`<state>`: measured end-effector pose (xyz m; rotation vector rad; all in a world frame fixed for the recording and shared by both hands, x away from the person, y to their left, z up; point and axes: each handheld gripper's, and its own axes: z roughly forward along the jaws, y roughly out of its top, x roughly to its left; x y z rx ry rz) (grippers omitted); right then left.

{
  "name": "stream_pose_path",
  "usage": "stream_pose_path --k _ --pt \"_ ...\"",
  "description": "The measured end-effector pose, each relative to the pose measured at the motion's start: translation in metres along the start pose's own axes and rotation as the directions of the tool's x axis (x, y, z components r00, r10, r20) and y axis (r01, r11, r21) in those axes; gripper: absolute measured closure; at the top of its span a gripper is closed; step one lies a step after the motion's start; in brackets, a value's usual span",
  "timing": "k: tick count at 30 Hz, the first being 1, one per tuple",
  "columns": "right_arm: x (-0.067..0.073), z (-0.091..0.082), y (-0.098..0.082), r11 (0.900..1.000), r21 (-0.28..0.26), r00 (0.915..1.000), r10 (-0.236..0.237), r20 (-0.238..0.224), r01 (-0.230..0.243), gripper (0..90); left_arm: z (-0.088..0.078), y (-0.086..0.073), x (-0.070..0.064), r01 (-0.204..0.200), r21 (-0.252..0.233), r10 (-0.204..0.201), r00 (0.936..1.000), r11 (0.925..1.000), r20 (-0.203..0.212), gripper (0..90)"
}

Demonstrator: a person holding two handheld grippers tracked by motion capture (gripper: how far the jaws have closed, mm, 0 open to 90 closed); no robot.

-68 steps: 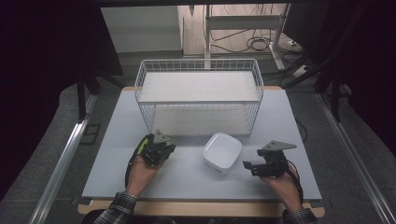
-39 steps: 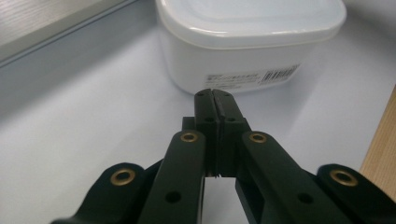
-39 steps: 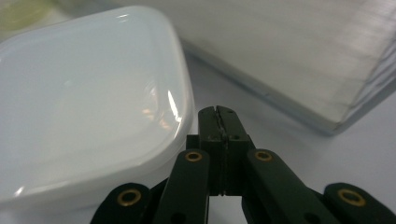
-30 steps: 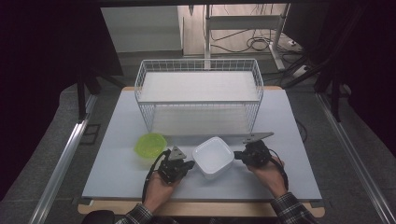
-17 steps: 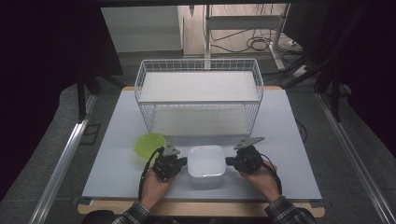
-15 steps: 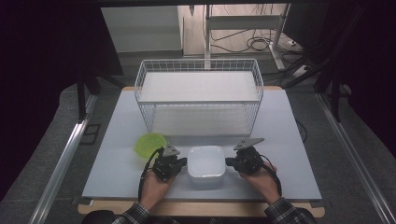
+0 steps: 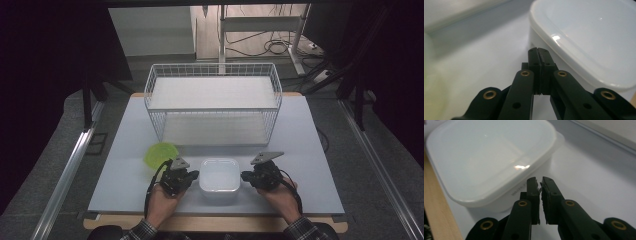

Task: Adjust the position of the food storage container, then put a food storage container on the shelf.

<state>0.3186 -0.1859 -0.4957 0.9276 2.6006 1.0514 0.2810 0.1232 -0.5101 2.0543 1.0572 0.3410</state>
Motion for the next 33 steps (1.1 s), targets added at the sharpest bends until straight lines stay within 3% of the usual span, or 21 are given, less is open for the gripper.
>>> stream_pose_path --k 2,5,6,7,8,9,12,13,16,19,24,27,29,33 --pt "-0.003 -0.006 -0.003 1.000 -0.005 0.9998 0.003 0.021 -0.003 78.6 -0.013 -0.002 0.004 -0.004 -0.027 0.004 1.0000 0.9996 0.000 85.0" --pt "-0.006 -0.016 -0.008 0.999 -0.033 0.9997 0.019 0.014 -0.019 71.0 -0.030 -0.006 0.006 -0.042 -0.076 0.043 0.9990 0.9962 0.008 66.9" --pt "-0.005 -0.020 -0.010 0.999 -0.041 0.9997 0.011 0.023 -0.010 67.4 -0.033 -0.007 0.006 -0.049 -0.086 0.051 0.9985 0.9951 0.022 52.9" --pt "-0.003 -0.022 -0.011 0.999 -0.047 0.9996 0.002 0.029 -0.001 63.4 -0.035 -0.008 0.006 -0.052 -0.094 0.057 0.9975 0.9942 0.043 52.9" --pt "0.000 -0.027 -0.014 0.998 -0.062 0.9994 -0.003 0.035 0.005 53.9 -0.036 -0.010 0.005 -0.053 -0.098 0.060 0.9964 0.9937 0.061 39.2" --pt "0.000 -0.027 -0.014 0.998 -0.062 0.9994 -0.003 0.035 0.005 53.9 -0.037 -0.013 0.004 -0.057 -0.097 0.065 0.9952 0.9936 0.073 39.2" --pt "0.005 -0.033 -0.021 0.995 -0.097 0.9988 -0.019 0.045 0.023 35.4 -0.038 -0.024 0.001 -0.074 -0.083 0.082 0.9913 0.9938 0.103 23.7" --pt "0.005 -0.033 -0.021 0.995 -0.097 0.9988 -0.019 0.045 0.023 35.4 -0.038 -0.024 0.001 -0.074 -0.083 0.082 0.9913 0.9938 0.103 21.9" --pt "0.005 -0.040 -0.029 0.990 -0.138 0.9981 -0.015 0.060 0.024 20.9 -0.043 -0.030 -0.001 -0.104 -0.075 0.111 0.9886 0.9918 0.102 16.8" --pt "0.004 -0.042 -0.033 0.989 -0.146 0.9984 -0.003 0.056 0.011 16.7 -0.044 -0.032 -0.001 -0.105 -0.083 0.113 0.9876 0.9910 0.109 12.8" --pt "0.001 -0.040 -0.038 0.990 -0.144 0.9986 0.017 0.050 -0.009 11.8 -0.036 -0.034 -0.001 -0.141 -0.079 0.149 0.9840 0.9868 0.099 7.6" --pt "0.002 -0.038 -0.037 0.990 -0.144 0.9990 0.004 0.044 0.002 10.2 -0.032 -0.035 -0.003 -0.166 -0.084 0.174 0.9803 0.9825 0.093 5.0" --pt "0.003 -0.036 -0.037 0.990 -0.138 0.9987 -0.017 0.049 0.023 10.0 -0.032 -0.035 -0.003 -0.164 -0.088 0.172 0.9806 0.9826 0.094 4.3" --pt "0.005 -0.035 -0.037 0.990 -0.143 0.9988 -0.015 0.046 0.021 9.4 -0.033 -0.034 0.000 -0.137 -0.099 0.148 0.9826 0.9856 0.112 5.3"
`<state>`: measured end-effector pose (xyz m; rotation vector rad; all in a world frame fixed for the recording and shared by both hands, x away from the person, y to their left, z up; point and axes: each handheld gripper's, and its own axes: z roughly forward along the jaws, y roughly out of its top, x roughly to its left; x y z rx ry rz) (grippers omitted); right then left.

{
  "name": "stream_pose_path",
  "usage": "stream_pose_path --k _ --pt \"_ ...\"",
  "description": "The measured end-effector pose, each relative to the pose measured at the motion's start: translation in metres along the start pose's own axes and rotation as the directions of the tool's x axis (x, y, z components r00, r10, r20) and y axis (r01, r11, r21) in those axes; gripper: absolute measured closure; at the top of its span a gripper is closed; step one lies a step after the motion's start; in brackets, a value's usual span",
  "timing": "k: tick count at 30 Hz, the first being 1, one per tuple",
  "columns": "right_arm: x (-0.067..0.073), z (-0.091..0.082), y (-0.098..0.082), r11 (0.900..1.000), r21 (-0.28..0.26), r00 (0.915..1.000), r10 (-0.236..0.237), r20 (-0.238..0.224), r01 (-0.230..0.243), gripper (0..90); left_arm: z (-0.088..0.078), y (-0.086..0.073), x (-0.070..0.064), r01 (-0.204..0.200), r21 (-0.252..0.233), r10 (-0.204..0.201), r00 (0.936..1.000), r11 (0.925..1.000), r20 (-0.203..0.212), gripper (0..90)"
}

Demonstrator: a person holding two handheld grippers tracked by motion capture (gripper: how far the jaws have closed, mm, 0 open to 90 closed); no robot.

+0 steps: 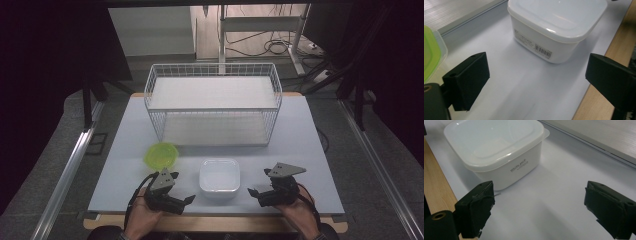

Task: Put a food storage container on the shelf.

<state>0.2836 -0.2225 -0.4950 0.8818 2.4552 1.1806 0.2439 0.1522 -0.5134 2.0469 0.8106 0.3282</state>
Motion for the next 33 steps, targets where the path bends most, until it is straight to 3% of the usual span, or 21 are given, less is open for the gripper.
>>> stream_pose_path --k 9,14,18,20,21,25,28,30,31,32,33 --pt "0.000 0.001 0.002 0.999 -0.014 0.9990 0.043 0.008 -0.043 3.7 0.006 0.005 0.003 0.034 0.063 -0.035 0.9992 0.9975 0.021 4.6" --pt "0.004 0.003 0.009 0.997 0.007 0.9969 0.077 -0.016 -0.077 4.9 0.008 0.014 0.003 0.034 0.063 -0.037 0.9987 0.9974 0.037 5.7" --pt "0.005 0.005 0.016 0.996 0.027 0.9942 0.091 -0.058 -0.089 11.8 0.014 0.027 0.004 0.029 0.062 -0.031 0.9987 0.9976 0.041 9.0" --pt "0.004 0.006 0.020 0.995 0.032 0.9916 0.095 -0.088 -0.092 14.1 0.017 0.033 0.006 0.047 0.047 -0.050 0.9968 0.9978 0.061 10.2" --pt "0.003 0.010 0.025 0.995 0.032 0.9870 0.101 -0.124 -0.098 15.8 0.022 0.038 0.008 0.064 0.044 -0.068 0.9942 0.9970 0.083 10.9" --pt "0.004 0.016 0.032 0.994 0.044 0.9824 0.110 -0.151 -0.104 17.9 0.032 0.044 0.011 0.065 0.064 -0.070 0.9933 0.9959 0.092 11.4" --pt "0.004 0.022 0.037 0.991 0.060 0.9798 0.125 -0.156 -0.117 19.7 0.042 0.047 0.016 0.090 0.082 -0.100 0.9872 0.9926 0.124 9.5" --pt "0.003 0.027 0.039 0.987 0.078 0.9745 0.151 -0.166 -0.140 19.8 0.047 0.048 0.019 0.110 0.092 -0.123 0.9800 0.9897 0.156 7.6" --pt "0.001 0.032 0.039 0.982 0.096 0.9676 0.178 -0.179 -0.163 19.8 0.051 0.048 0.021 0.120 0.101 -0.136 0.9759 0.9876 0.170 7.1" --pt "0.001 0.032 0.039 0.982 0.096 0.9676 0.178 -0.179 -0.163 19.8 0.051 0.048 0.021 0.120 0.101 -0.136 0.9759 0.9876 0.170 7.2" --pt "-0.001 0.037 0.040 0.979 0.106 0.9633 0.190 -0.190 -0.172 19.8 0.055 0.048 0.022 0.139 0.106 -0.158 0.9679 0.9846 0.196 7.5"
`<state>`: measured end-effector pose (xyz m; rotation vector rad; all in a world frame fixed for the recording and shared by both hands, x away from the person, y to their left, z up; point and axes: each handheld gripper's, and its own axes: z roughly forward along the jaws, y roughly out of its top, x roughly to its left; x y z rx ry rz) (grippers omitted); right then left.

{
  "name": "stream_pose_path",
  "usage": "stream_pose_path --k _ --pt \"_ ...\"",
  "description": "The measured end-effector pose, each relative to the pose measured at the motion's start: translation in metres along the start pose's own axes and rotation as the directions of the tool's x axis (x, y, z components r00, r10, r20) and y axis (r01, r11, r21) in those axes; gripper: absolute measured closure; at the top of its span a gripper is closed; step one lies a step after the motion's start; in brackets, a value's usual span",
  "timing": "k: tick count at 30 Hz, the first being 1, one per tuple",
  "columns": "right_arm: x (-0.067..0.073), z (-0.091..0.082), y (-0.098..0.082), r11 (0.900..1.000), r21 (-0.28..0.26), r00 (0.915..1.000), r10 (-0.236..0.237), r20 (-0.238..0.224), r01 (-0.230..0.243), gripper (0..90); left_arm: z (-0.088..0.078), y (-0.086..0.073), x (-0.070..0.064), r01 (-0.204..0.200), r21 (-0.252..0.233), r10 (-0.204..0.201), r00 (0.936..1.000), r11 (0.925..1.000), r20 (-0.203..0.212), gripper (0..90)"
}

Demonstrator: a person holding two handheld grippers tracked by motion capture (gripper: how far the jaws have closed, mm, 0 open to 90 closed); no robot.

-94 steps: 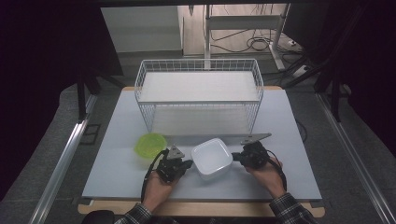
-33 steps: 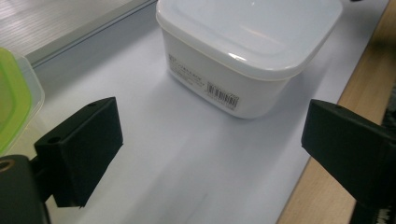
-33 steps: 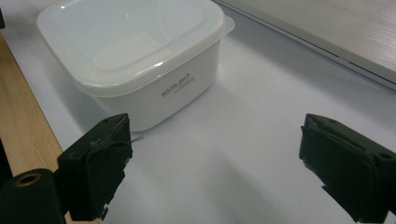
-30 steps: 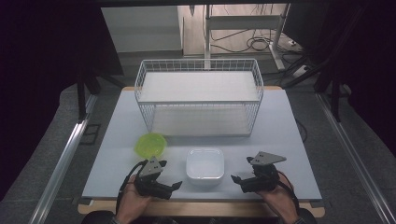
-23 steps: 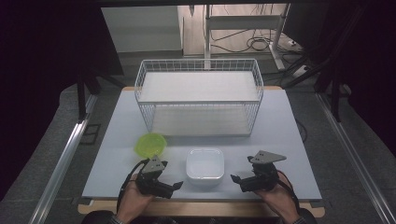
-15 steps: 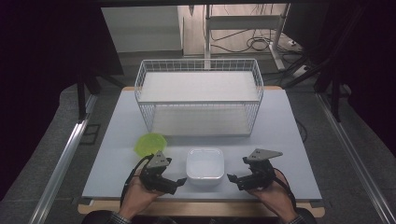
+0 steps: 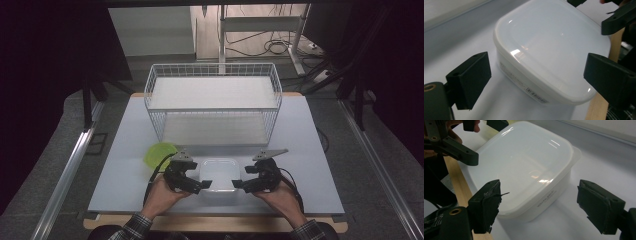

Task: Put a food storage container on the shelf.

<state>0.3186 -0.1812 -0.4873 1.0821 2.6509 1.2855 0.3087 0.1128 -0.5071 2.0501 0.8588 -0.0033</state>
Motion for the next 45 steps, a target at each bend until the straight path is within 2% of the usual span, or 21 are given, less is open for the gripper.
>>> stream_pose_path --k 4,7,9,11,14,15,17,22,26,27,28,29,30,31,32,34,38,40,42,43,45 --pt "-0.004 0.007 0.004 1.000 0.009 0.9994 0.020 -0.028 -0.019 21.2 0.003 0.002 0.000 0.003 0.005 -0.003 0.9994 1.0000 0.033 11.5" --pt "-0.004 0.010 0.006 0.999 0.017 0.9986 0.029 -0.044 -0.028 22.5 0.003 0.001 0.000 0.011 0.006 -0.011 0.9993 0.9999 0.035 11.2" --pt "-0.004 0.012 0.007 0.999 0.027 0.9971 0.041 -0.064 -0.040 23.7 0.003 0.000 0.001 0.036 0.012 -0.036 0.9982 0.9993 0.048 12.2" --pt "-0.004 0.013 0.008 0.998 0.037 0.9968 0.052 -0.061 -0.050 24.8 0.004 -0.001 0.002 0.063 0.014 -0.064 0.9962 0.9979 0.059 13.0" --pt "-0.005 0.010 0.009 0.995 0.046 0.9937 0.096 -0.058 -0.093 33.4 0.002 0.000 0.003 0.101 0.040 -0.104 0.9923 0.9940 0.067 16.0" --pt "-0.004 0.008 0.009 0.992 0.050 0.9918 0.115 -0.056 -0.112 36.7 0.000 0.000 0.002 0.107 0.045 -0.110 0.9919 0.9932 0.065 17.6" --pt "-0.003 0.004 0.007 0.992 0.045 0.9915 0.119 -0.051 -0.117 43.3 -0.004 0.000 0.000 0.119 0.057 -0.122 0.9909 0.9913 0.057 21.9" --pt "0.004 -0.006 0.003 0.989 0.033 0.9887 0.147 -0.031 -0.145 55.2 -0.016 -0.004 -0.010 0.098 0.040 -0.098 0.9950 0.9944 0.014 39.0" --pt "0.011 -0.012 -0.003 0.981 0.013 0.9803 0.196 -0.024 -0.196 62.8 -0.025 -0.008 -0.017 0.118 0.016 -0.118 0.9929 0.9928 -0.010 54.7" --pt "0.011 -0.012 -0.003 0.981 0.013 0.9803 0.196 -0.024 -0.196 62.8 -0.025 -0.008 -0.017 0.118 0.016 -0.118 0.9929 0.9928 -0.010 56.6" --pt "0.013 -0.014 -0.006 0.976 -0.002 0.9761 0.216 -0.023 -0.216 65.4 -0.028 -0.010 -0.019 0.141 0.008 -0.141 0.9900 0.9900 -0.010 58.5" --pt "0.013 -0.014 -0.006 0.976 -0.002 0.9761 0.216 -0.023 -0.216 65.4 -0.028 -0.010 -0.019 0.141 0.008 -0.141 0.9900 0.9900 -0.010 59.7" --pt "0.015 -0.015 -0.008 0.970 -0.012 0.9698 0.242 -0.029 -0.242 67.9 -0.028 -0.011 -0.020 0.145 0.004 -0.145 0.9893 0.9894 -0.011 60.6" --pt "0.015 -0.015 -0.008 0.970 -0.012 0.9698 0.242 -0.029 -0.242 67.9 -0.029 -0.012 -0.021 0.151 0.000 -0.151 0.9884 0.9885 -0.014 60.6" --pt "0.016 -0.017 -0.010 0.965 -0.020 0.9650 0.260 -0.031 -0.261 69.4 -0.029 -0.013 -0.023 0.157 -0.006 -0.157 0.9873 0.9875 -0.022 62.0" --pt "0.017 -0.017 -0.011 0.962 -0.023 0.9623 0.270 -0.032 -0.271 70.5 -0.031 -0.014 -0.028 0.168 -0.013 -0.168 0.9850 0.9857 -0.038 62.8" --pt "0.019 -0.020 -0.016 0.948 -0.047 0.9490 0.312 -0.047 -0.314 74.1 -0.032 -0.018 -0.035 0.192 -0.041 -0.194 0.9789 0.9805 -0.062 65.7" --pt "0.019 -0.021 -0.019 0.940 -0.068 0.9418 0.331 -0.057 -0.335 77.0 -0.034 -0.020 -0.036 0.214 -0.058 -0.217 0.9742 0.9752 -0.062 69.7" --pt "0.019 -0.022 -0.019 0.938 -0.077 0.9403 0.336 -0.057 -0.339 78.5 -0.035 -0.020 -0.036 0.235 -0.075 -0.239 0.9689 0.9691 -0.062 71.9" --pt "0.020 -0.022 -0.019 0.941 -0.089 0.9448 0.324 -0.049 -0.327 79.3 -0.035 -0.020 -0.036 0.237 -0.079 -0.243 0.9674 0.9683 -0.072 74.0" --pt "0.021 -0.022 -0.018 0.942 -0.091 0.9458 0.322 -0.044 -0.324 79.4 -0.035 -0.020 -0.036 0.238 -0.081 -0.244 0.9668 0.9678 -0.075 74.4"
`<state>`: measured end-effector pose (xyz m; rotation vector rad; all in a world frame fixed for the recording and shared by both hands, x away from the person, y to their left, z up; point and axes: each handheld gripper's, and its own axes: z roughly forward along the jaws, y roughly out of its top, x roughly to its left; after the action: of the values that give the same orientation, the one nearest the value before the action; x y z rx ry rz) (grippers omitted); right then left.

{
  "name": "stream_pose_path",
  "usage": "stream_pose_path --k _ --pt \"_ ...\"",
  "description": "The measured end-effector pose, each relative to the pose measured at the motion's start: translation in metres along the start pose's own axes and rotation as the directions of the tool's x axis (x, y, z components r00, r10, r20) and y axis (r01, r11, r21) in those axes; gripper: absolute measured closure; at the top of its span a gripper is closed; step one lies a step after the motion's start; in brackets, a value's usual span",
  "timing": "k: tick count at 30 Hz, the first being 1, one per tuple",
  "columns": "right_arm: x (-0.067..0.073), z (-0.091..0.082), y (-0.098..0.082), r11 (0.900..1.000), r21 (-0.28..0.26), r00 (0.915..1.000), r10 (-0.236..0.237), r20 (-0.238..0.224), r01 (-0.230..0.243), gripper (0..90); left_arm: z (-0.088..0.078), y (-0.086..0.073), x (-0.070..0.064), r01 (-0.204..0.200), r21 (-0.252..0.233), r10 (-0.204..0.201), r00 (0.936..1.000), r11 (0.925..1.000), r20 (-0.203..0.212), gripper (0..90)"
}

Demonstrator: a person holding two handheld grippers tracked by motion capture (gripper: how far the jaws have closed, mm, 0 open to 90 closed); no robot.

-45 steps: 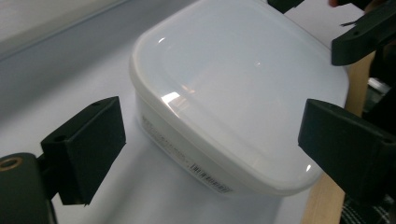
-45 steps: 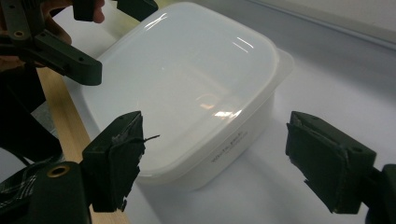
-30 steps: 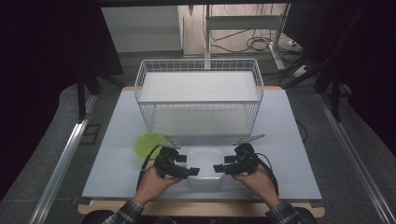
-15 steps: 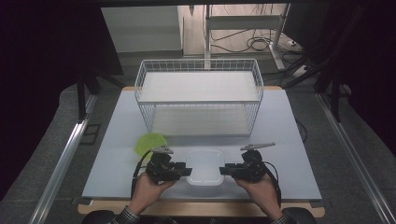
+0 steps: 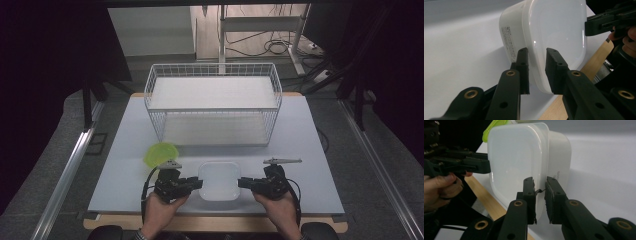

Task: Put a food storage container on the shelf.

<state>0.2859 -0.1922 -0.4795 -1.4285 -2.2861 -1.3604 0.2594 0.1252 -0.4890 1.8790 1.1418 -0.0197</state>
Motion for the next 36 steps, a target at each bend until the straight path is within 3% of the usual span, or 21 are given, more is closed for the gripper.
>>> stream_pose_path --k 10,17,36 --pt "0.007 0.004 0.002 0.996 -0.043 0.9961 -0.072 0.052 0.074 79.7 0.001 0.002 0.004 0.020 -0.050 -0.021 0.9995 0.9985 -0.024 77.6" --pt "0.008 -0.003 0.016 0.990 -0.094 0.9946 -0.099 0.031 0.102 79.6 -0.012 0.023 -0.001 -0.040 -0.087 0.037 0.9985 0.9954 -0.040 77.9" --pt "0.024 -0.018 0.066 0.969 -0.166 0.9835 -0.177 0.037 0.181 79.5 -0.039 0.074 -0.007 -0.117 -0.155 0.107 0.9916 0.9809 -0.073 78.3"
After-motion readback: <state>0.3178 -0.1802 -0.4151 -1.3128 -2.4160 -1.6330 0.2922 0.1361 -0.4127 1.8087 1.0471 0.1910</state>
